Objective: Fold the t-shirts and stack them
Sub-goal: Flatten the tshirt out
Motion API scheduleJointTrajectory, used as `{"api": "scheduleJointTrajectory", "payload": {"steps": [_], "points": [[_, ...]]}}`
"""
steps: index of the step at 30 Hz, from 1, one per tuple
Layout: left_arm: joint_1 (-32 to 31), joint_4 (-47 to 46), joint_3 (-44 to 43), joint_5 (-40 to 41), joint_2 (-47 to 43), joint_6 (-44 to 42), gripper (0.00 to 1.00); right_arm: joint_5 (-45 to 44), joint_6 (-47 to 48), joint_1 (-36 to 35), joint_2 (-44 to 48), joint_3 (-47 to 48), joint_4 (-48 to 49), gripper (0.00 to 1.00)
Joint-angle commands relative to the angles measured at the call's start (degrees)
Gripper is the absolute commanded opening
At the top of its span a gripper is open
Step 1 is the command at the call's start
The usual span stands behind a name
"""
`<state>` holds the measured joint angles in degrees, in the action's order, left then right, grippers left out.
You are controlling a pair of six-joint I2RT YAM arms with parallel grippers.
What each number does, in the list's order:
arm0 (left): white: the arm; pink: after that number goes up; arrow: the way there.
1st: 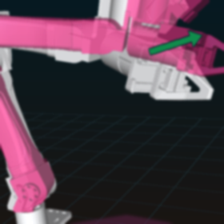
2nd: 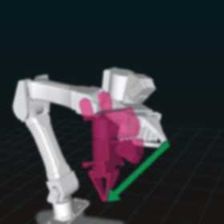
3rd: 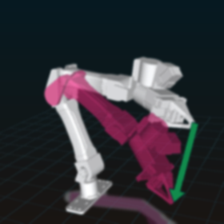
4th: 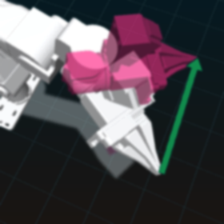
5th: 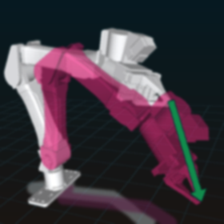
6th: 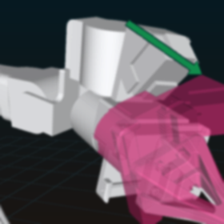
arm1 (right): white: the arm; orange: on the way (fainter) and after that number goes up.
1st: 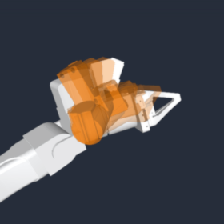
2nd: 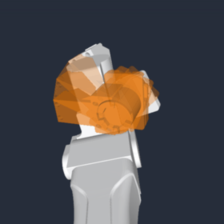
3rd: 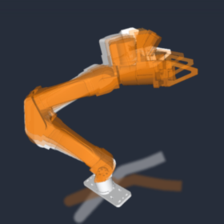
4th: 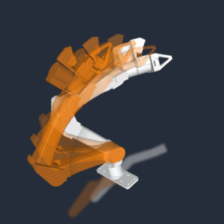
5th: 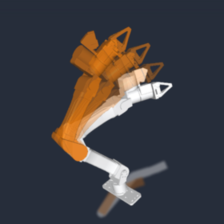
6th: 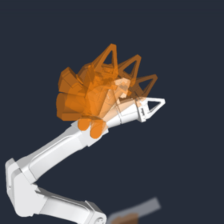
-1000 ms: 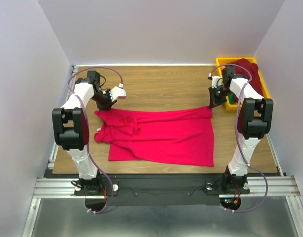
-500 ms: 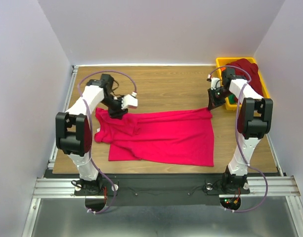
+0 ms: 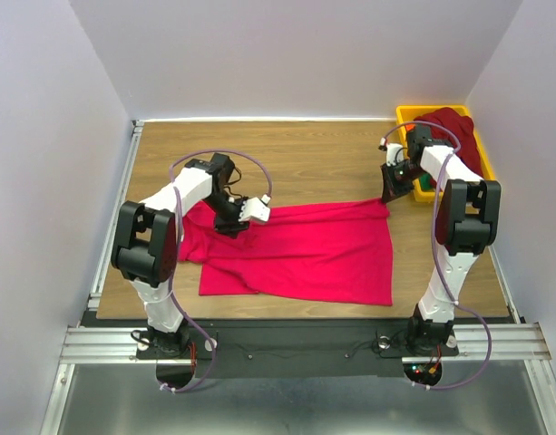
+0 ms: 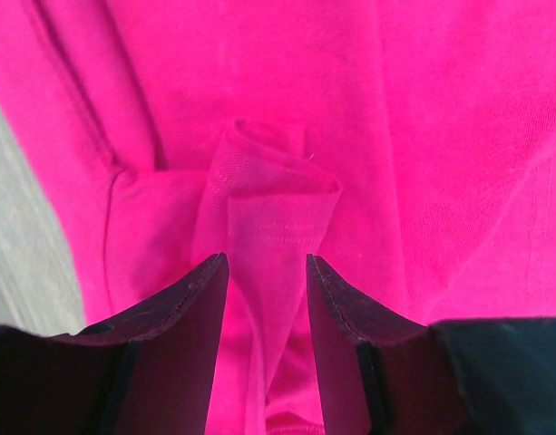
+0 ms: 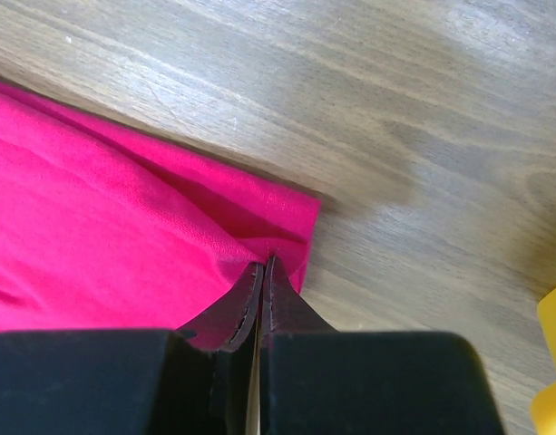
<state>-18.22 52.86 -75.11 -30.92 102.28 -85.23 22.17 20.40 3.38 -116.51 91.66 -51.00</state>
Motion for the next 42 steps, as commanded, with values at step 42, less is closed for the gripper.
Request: {"api": "scheduleJointTrajectory", "payload": {"steps": [42], "points": [[-2.4,-7.5,5.3,0.2,0.2,1.6,0.35,1.2,1.9,0.3,1.6,-2.4,-2.4,0.00]]}}
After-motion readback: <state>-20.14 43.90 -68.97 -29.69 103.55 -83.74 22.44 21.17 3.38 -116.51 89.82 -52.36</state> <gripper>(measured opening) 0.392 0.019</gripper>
